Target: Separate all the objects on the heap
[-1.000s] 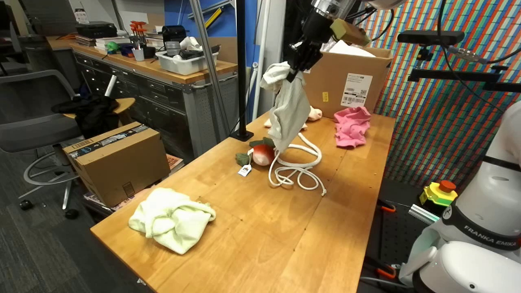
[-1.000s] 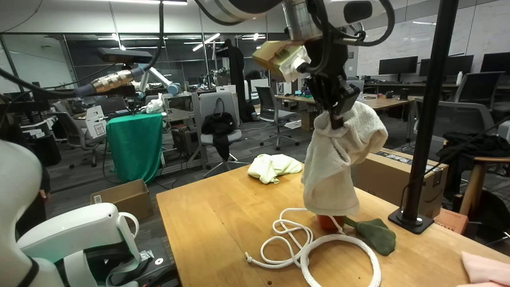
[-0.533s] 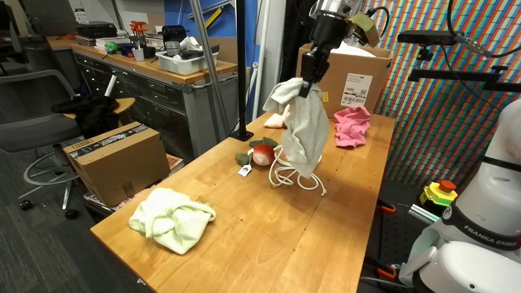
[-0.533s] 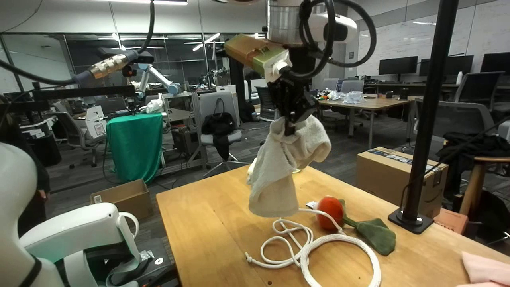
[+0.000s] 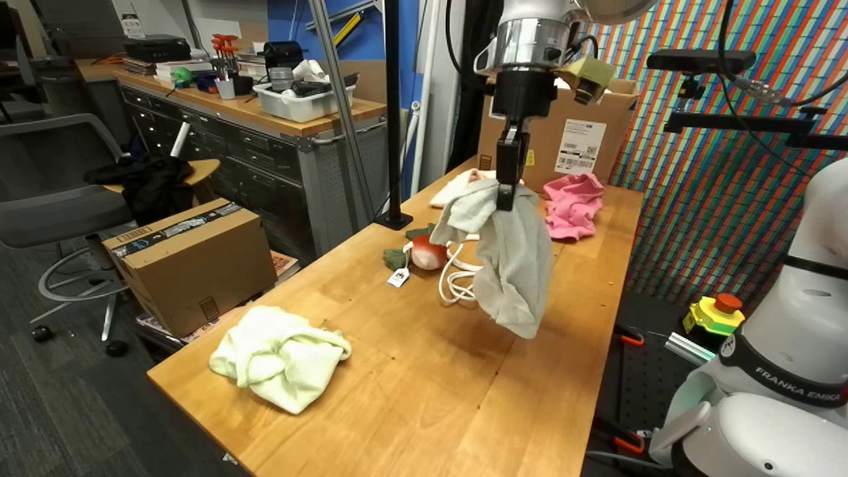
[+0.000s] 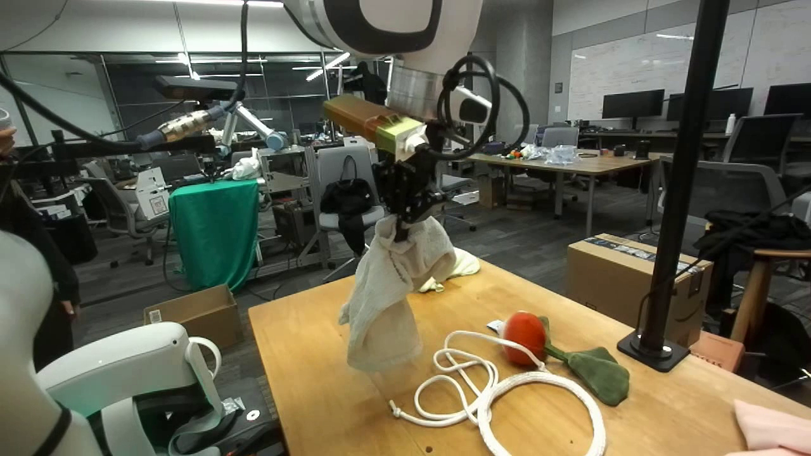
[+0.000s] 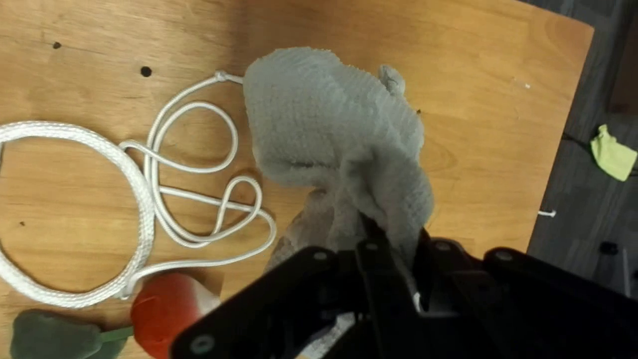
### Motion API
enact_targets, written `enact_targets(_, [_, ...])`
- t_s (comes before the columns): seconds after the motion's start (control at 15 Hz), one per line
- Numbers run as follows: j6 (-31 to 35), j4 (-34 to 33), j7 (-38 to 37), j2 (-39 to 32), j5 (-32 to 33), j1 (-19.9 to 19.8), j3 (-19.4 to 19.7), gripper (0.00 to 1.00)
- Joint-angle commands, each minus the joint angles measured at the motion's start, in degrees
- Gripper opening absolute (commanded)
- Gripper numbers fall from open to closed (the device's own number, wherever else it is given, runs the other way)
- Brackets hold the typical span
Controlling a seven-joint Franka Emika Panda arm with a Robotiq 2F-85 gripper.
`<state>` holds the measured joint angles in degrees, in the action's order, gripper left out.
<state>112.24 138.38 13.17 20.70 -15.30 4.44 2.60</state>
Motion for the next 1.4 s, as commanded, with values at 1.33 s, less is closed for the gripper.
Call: enact_targets(1.33, [4.0, -4.1, -1.3, -9.1, -19.6, 10.9, -12.5, 0.05])
